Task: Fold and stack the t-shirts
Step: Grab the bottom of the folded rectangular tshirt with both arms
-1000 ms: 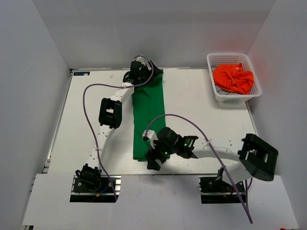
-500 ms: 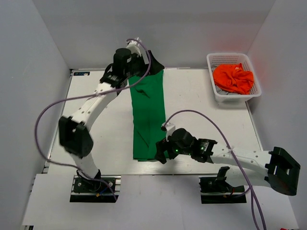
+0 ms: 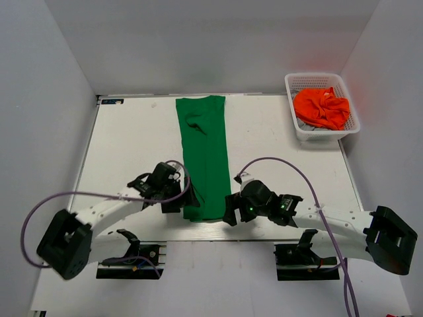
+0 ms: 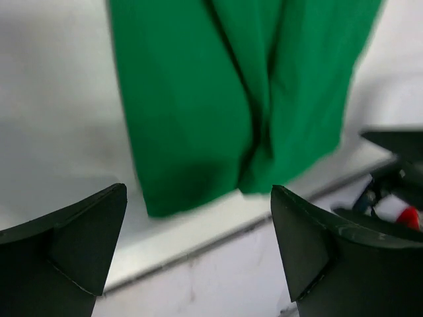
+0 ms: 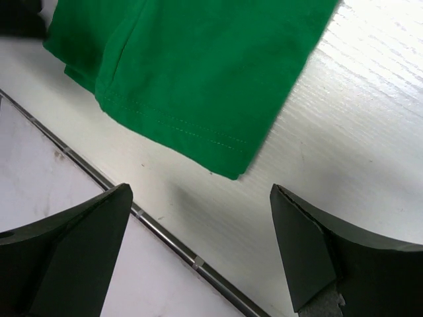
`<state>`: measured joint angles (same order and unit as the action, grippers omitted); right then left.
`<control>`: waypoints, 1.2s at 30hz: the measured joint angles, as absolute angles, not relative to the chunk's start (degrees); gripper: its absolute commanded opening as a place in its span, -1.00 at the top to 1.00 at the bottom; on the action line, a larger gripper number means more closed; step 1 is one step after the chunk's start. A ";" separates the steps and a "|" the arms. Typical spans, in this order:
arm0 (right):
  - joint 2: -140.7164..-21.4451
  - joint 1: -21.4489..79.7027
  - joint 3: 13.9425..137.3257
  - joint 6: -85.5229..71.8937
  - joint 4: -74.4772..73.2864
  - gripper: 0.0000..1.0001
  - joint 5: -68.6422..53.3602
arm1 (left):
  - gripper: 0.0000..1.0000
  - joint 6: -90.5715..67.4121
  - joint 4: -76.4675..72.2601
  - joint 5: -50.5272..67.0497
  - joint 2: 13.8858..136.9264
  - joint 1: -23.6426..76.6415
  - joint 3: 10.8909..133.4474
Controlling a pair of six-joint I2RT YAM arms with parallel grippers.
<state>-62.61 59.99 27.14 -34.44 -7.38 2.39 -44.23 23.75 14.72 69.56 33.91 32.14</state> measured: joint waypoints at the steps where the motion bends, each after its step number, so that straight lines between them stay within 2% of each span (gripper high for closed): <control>1: -62.61 59.66 27.05 -34.61 -7.05 -0.81 2.13 | -1.00 -44.97 24.99 14.83 66.19 34.68 30.98; 6: -63.96 58.19 26.20 -36.16 -5.15 -0.81 0.16 | -1.00 -47.31 25.71 15.05 58.35 36.27 28.34; 10: -66.52 57.25 25.76 -37.50 -3.66 -0.71 -2.09 | -0.82 -48.23 25.28 15.55 61.49 37.69 25.32; 13: -67.53 56.73 25.63 -38.26 -2.66 -0.66 -3.22 | -0.66 -49.19 24.38 16.75 62.92 38.30 24.95; 16: -67.88 56.27 25.43 -38.85 -2.17 -0.52 -3.75 | -0.42 -49.69 23.44 16.51 64.29 38.74 24.99; 17: -67.94 56.10 25.36 -39.03 -1.83 -0.44 -3.88 | -0.27 -49.69 22.74 16.43 64.75 38.81 24.97; 19: -68.40 55.79 25.32 -39.24 -1.30 -0.42 -4.03 | -0.10 -49.93 21.78 16.21 66.26 38.87 25.02; 23: -69.89 55.24 25.32 -39.70 0.27 -0.36 -4.51 | -0.01 -50.09 20.03 16.36 68.45 39.18 25.23; 26: -71.33 54.96 25.32 -40.01 2.31 -0.09 -4.54 | 0.21 -50.06 18.90 16.27 69.89 39.46 25.52; 28: -72.79 54.70 25.36 -40.25 3.66 0.12 -4.49 | 0.54 -49.98 18.41 15.90 71.59 39.51 26.13; 29: -73.47 54.59 25.50 -40.38 4.12 0.15 -4.56 | 0.69 -49.93 17.98 15.77 72.49 39.51 26.35; 30: -74.17 54.48 25.76 -40.40 4.32 0.25 -4.49 | 0.94 -49.98 17.65 15.81 73.23 39.48 26.50; 32: -75.16 54.41 26.15 -39.62 4.51 0.83 -4.43 | 1.00 -50.19 16.80 16.29 74.06 39.51 26.83; 33: -75.55 54.41 26.17 -39.09 4.36 0.98 -4.43 | 1.00 -50.04 16.67 16.21 74.19 39.51 27.00; 36: -76.16 54.37 27.20 -38.48 2.90 1.00 -4.12 | 1.00 -49.21 17.30 15.09 74.94 39.75 28.32</control>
